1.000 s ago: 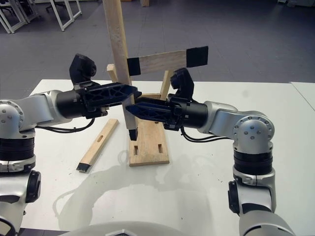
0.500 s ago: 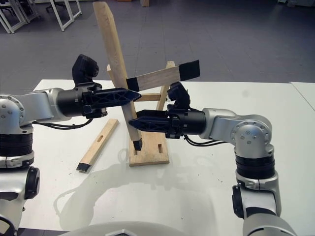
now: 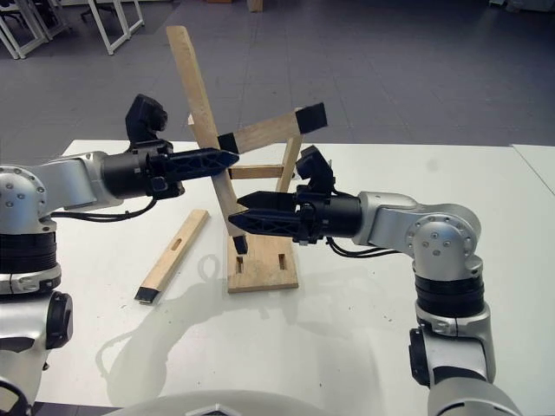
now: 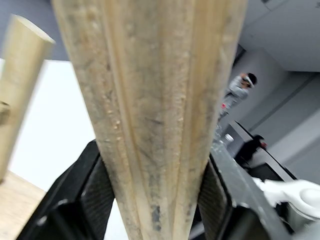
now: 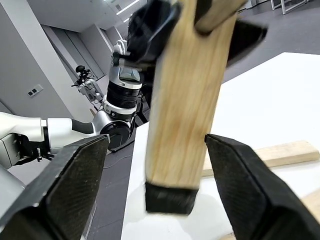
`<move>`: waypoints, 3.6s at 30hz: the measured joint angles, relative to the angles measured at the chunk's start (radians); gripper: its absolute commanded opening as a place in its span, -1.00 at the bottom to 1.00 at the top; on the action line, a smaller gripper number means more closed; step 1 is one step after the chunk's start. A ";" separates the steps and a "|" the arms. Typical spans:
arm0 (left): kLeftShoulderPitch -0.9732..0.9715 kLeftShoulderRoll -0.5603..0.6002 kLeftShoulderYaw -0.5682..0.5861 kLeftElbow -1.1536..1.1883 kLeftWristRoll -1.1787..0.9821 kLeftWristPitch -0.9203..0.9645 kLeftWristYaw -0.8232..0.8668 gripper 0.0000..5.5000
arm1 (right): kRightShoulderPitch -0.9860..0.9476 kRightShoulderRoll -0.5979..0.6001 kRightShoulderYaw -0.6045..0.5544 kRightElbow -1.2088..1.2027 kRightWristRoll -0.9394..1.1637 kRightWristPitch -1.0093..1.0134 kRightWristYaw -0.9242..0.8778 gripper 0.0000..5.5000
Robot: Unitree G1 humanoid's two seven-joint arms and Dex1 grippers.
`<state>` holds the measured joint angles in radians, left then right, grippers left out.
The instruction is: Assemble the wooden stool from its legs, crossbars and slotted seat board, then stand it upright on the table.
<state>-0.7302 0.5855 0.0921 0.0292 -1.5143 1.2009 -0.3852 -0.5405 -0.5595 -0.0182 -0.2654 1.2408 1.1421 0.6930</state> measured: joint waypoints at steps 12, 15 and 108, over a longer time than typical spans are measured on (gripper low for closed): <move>0.310 0.056 -0.090 -0.230 0.496 -0.318 -0.360 -0.25 | 0.219 -0.155 -0.008 0.087 -0.303 -0.144 0.125 0.26; 0.346 0.018 -0.102 -0.218 0.561 -0.394 -0.419 -0.25 | 0.283 -0.162 0.001 0.086 -0.357 -0.180 0.154 0.26; 0.673 0.049 -0.383 -0.262 1.541 -0.694 -0.196 0.36 | 0.182 -0.017 0.282 0.513 -1.062 -0.683 0.228 0.26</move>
<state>-0.0574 0.6350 -0.2911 -0.2327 0.0271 0.5068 -0.5812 -0.3588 -0.5761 0.2634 0.2480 0.1792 0.4593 0.9210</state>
